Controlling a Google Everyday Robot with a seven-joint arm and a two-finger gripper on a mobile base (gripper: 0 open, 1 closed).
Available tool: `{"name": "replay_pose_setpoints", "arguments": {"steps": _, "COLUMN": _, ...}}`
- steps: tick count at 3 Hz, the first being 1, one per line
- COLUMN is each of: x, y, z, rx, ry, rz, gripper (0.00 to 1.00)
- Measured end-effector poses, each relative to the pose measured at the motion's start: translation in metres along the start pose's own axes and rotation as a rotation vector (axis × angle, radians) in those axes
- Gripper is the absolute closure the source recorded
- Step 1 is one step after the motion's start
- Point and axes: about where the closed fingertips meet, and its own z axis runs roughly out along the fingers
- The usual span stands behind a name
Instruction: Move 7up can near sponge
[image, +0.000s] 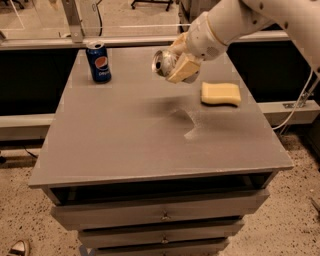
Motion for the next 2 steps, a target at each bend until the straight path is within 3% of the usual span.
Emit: {"name": "replay_pose_setpoints", "arguments": {"steps": 2, "x": 0.039, "y": -0.045, "z": -0.009, "rx": 0.174, "ry": -0.243, "rz": 0.136, "gripper": 1.00}}
